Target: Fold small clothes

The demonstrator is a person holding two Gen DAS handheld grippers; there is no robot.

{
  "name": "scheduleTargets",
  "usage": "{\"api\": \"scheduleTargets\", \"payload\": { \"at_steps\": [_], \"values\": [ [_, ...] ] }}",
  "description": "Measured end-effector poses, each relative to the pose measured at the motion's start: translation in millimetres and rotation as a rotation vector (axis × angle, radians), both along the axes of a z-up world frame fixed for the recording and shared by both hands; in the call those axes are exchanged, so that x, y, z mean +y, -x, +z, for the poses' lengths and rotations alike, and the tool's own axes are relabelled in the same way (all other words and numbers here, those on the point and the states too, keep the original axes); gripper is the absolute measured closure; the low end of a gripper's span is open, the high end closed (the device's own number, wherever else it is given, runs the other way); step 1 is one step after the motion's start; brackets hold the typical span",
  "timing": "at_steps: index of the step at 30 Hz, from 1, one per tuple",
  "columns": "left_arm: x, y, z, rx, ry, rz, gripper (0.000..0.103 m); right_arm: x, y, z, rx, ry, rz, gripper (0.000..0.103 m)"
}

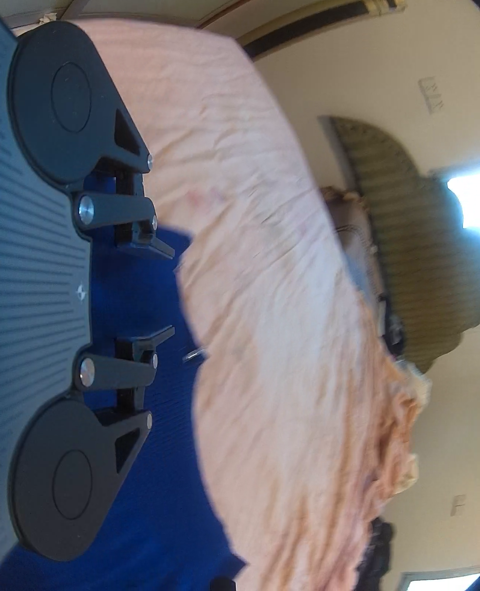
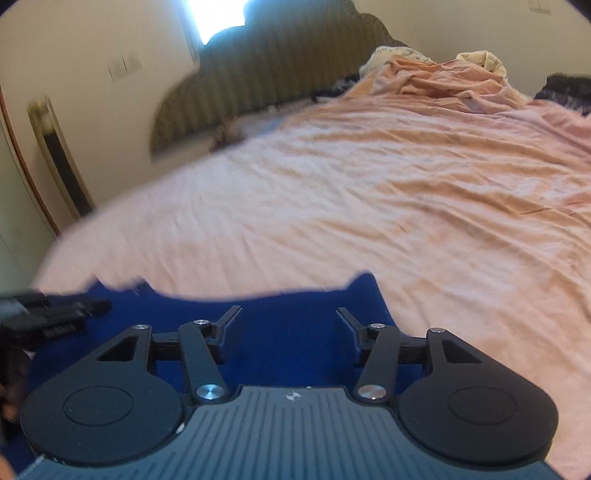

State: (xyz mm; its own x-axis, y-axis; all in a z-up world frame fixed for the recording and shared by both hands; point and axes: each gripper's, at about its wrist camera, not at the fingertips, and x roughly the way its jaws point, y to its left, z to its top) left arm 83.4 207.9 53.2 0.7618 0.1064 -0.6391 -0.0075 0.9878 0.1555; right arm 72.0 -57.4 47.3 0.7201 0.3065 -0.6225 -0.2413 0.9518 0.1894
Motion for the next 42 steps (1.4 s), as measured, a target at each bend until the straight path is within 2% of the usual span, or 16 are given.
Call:
{"api": "scheduleTargets", "payload": {
  "at_steps": [2, 3, 5, 7, 12, 14, 16, 20, 21, 23, 31, 33, 35, 37, 39, 42],
  "values": [
    [2, 3, -15, -0.042, -0.006, 0.012, 0.056, 5, 4, -23, -0.023, 0.159, 0.016, 0.045],
    [4, 6, -17, -0.056, -0.009, 0.017, 0.056, 0, 12, -29, -0.073, 0.165, 0.050, 0.044],
    [11, 5, -17, -0.051, 0.039, 0.020, 0.054, -12, 15, -28, -0.062, 0.108, 0.037, 0.044],
    [16, 5, -17, -0.051, 0.069, 0.020, 0.053, -11, 16, -28, -0.069, 0.120, 0.042, 0.044],
    [16, 5, -18, -0.054, 0.076, 0.020, 0.053, 0, 22, -10, -0.061, 0.124, -0.006, 0.042],
    [16, 5, -18, -0.055, 0.080, 0.021, 0.053, 4, 28, 3, -0.089, 0.064, 0.019, 0.041],
    [16, 5, -17, -0.055, 0.082, 0.021, 0.053, 15, 27, 7, -0.101, 0.092, 0.055, 0.039],
    [17, 5, -17, -0.056, 0.088, 0.021, 0.053, 24, 10, -20, -0.050, 0.231, 0.048, 0.034],
    [17, 5, -17, -0.056, 0.090, 0.021, 0.053, 18, 13, -28, -0.088, 0.205, 0.037, 0.026],
    [18, 5, -17, -0.057, 0.098, 0.021, 0.053, 7, 10, -29, -0.066, 0.128, 0.024, 0.026],
    [28, 12, -11, -0.064, 0.143, 0.024, 0.050, 10, 12, -30, -0.076, 0.139, 0.027, 0.024],
    [39, 30, 1, -0.080, 0.168, 0.078, 0.049, 9, 12, -30, -0.077, 0.132, 0.025, 0.024],
    [55, 60, 17, -0.115, 0.217, 0.146, 0.032, 9, 13, -30, -0.079, 0.131, 0.023, 0.024],
    [76, 104, 31, -0.180, 0.300, 0.226, 0.022, 8, 12, -30, -0.078, 0.129, 0.024, 0.024],
    [99, 154, 38, -0.236, 0.418, 0.323, 0.021, 7, 13, -30, -0.077, 0.117, 0.023, 0.023],
    [125, 220, 28, -0.209, 0.638, 0.433, 0.021, 5, 14, -29, -0.078, 0.097, 0.020, 0.023]
  ]
}}
